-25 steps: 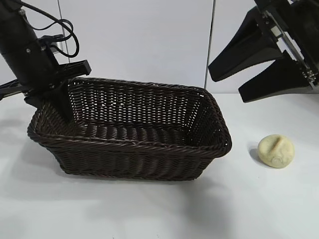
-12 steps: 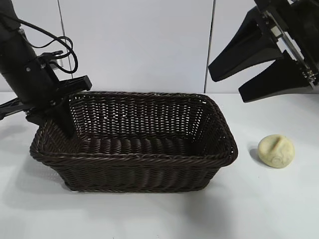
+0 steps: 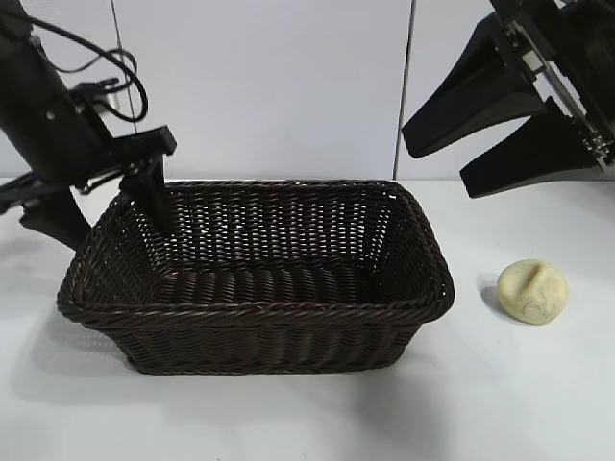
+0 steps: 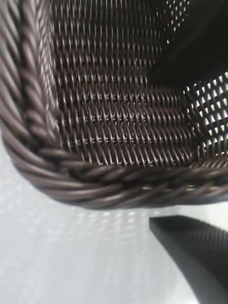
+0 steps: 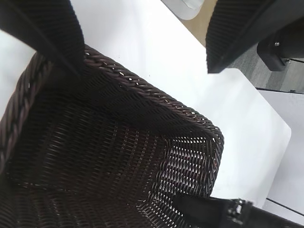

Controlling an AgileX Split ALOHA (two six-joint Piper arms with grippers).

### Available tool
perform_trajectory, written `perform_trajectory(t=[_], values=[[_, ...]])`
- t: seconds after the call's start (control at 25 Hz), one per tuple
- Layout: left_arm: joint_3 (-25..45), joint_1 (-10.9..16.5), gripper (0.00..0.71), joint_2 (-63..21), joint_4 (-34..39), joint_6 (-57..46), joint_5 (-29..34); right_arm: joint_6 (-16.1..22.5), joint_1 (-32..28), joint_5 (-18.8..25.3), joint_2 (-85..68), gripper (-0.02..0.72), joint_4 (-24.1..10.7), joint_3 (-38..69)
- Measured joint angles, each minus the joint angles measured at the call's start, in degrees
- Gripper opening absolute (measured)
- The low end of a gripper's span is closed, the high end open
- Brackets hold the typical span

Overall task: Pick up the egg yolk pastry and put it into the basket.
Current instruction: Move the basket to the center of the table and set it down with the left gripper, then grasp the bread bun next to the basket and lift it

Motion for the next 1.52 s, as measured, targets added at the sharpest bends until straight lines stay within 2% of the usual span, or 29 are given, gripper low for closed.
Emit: perform_trajectory(t=[0.28, 0.44, 0.56, 0.8, 0.92, 1.24, 1.52], values=[[0.00, 0.00, 0.596, -8.70, 4.52, 0.02, 3.22, 0.31, 0.00, 0.00, 0.00, 0.519, -0.06, 0.00], [0.00, 1.02, 0.596, -9.83, 8.53, 0.02, 5.97, 0.68, 0.00, 0.00, 0.00, 0.519, -0.06, 0.00], [0.00, 3.41, 0.596, -9.63, 11.21, 0.02, 6.99, 0.86, 0.00, 0.00, 0.00, 0.519, -0.06, 0.00], [0.00, 11.11, 0.596, -9.52, 17.88, -1.11, 8.47, 0.86, 0.00, 0.11, 0.00, 0.519, -0.06, 0.00], [0.00, 13.24, 0.596, -9.52, 19.61, -1.60, 9.94, 0.86, 0.00, 0.11, 0.00, 0.519, -0.06, 0.00], [0.00, 13.45, 0.596, -10.92, 19.95, -1.77, 15.03, 0.86, 0.00, 0.11, 0.00, 0.519, -0.06, 0.00], [0.96, 13.45, 0.596, -20.25, 20.08, -1.95, 18.63, 0.86, 0.00, 0.11, 0.00, 0.519, -0.06, 0.00]])
